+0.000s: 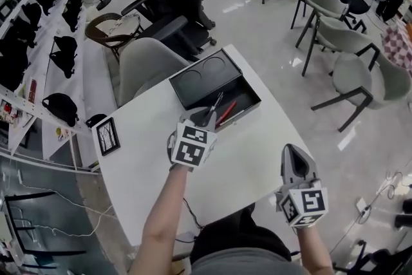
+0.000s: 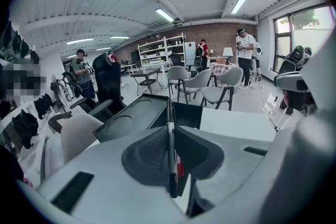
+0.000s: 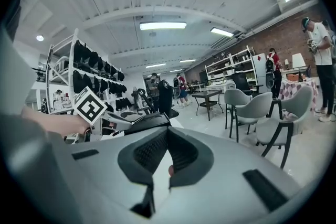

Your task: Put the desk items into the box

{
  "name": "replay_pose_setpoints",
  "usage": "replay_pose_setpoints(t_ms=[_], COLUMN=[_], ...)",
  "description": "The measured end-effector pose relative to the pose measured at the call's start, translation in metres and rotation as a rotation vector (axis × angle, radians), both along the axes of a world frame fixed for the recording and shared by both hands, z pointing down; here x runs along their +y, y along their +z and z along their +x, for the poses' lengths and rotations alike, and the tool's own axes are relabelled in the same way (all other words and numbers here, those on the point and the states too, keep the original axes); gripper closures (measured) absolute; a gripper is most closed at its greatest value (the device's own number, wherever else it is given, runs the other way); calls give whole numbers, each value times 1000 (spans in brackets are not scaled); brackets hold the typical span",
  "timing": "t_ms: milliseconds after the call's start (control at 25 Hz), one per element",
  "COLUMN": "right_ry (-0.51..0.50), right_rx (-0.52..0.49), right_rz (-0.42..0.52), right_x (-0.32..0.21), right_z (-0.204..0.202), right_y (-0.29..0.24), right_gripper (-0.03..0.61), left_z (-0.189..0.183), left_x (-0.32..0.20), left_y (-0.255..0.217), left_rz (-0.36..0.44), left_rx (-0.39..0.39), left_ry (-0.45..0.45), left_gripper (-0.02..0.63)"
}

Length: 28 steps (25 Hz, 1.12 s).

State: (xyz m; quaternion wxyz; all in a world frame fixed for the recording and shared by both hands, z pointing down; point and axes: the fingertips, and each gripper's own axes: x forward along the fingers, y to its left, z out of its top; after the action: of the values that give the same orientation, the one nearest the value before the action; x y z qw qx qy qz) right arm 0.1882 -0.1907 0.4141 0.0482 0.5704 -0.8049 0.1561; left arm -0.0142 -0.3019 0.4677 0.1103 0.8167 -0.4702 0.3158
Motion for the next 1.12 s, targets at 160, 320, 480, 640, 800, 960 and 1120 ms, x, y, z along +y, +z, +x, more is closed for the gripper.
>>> replay_pose_setpoints(t_ms=[160,320,480,640,800,960,1120], right_ry=[-1,-5,-10,-15,-19,-23,-25], right_rx=[8,10,13,15,16,17,28], right_rz=[-14,-30,-46,-56,-68,-73,-74], right_x=[-15,-22,-27,-30,-31,-33,-32], right_z=[-3,-5,-8,-10,-11,-11,-11], right_y=[6,12,18,22,25,29,30], right_gripper=[574,574,575,575,575,574,575], left_z=[1,5,7,12,19,25,26], left_x=[-17,-29,-43,-54,-56,-59,-61], left_y=[15,29,42,49,58,67,76], left_rz=[-26,-55,-75,-92,-114,-137,-161], left_rx=[-16,-29,-49,-68,-78,-105,-119], left_ry=[19,35,54,76,91,101,102], left_gripper=[568,568,568,568,568,568,568])
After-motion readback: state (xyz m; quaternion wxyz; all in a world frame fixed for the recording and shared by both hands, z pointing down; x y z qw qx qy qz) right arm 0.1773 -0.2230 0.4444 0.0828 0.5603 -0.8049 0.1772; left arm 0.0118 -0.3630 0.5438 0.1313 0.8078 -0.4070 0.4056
